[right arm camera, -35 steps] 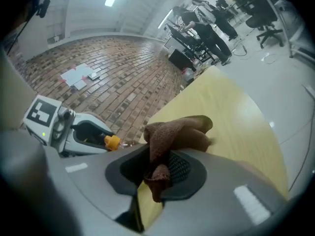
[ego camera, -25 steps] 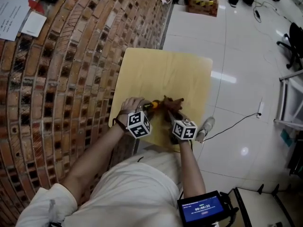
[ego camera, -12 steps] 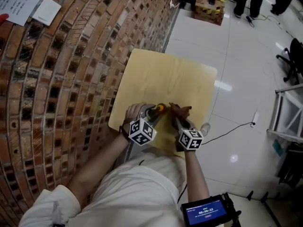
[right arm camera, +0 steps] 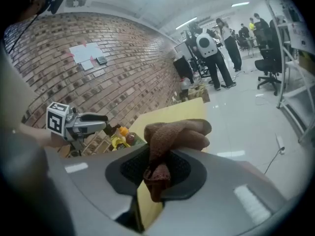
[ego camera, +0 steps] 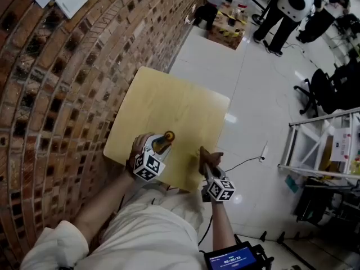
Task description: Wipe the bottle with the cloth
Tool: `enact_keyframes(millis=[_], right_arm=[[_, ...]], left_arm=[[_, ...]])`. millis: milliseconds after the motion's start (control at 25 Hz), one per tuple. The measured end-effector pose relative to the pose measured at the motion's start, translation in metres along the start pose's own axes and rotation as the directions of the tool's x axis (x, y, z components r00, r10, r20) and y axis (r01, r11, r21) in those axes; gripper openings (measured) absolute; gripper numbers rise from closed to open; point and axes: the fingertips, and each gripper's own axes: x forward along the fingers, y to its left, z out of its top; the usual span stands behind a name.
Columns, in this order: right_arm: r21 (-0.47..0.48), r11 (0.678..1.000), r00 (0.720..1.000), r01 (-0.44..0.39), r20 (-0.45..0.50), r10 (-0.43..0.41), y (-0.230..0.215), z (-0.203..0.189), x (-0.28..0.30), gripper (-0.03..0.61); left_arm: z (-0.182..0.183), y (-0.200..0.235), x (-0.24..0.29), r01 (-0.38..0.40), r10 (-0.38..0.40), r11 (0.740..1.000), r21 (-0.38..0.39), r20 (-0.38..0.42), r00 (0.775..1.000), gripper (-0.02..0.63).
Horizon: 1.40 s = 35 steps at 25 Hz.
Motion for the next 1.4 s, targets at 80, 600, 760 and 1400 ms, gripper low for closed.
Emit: enact_keyframes(millis=[80, 600, 760, 1400], right_arm=[[-0.013, 1.000, 1.000, 0.015, 0.000, -0.015, 0.003, 0.000, -0.016, 0.071], [-0.049, 0.999, 0.989, 0.013, 0.147, -0.006, 0.006, 0.037, -0.097, 0.071], [-0.116, 0.992, 0.984, -0.047, 0.168, 0.066, 0.016, 0.043, -0.141, 0.071], [-0.239, 0.937, 0.876, -0.256, 0.352, 0.329, 0.065, 0.051, -0.347, 0.071]], left_arm=[[0.002, -0.003, -0.005, -0.019, 0.019, 1.000, -0.002, 0.042, 0.999, 0.183], [0.096, -0.072, -0.078, -0.222, 0.113, 0.908, 0.355, 0.303, 0.946, 0.126], [0.113, -0.120, -0.107, -0.238, 0.137, 0.921, 0.308, 0.316, 0.939, 0.117], [0.072, -0.245, -0.216, -0.245, 0.354, 0.871, -0.426, 0.200, 0.914, 0.084]])
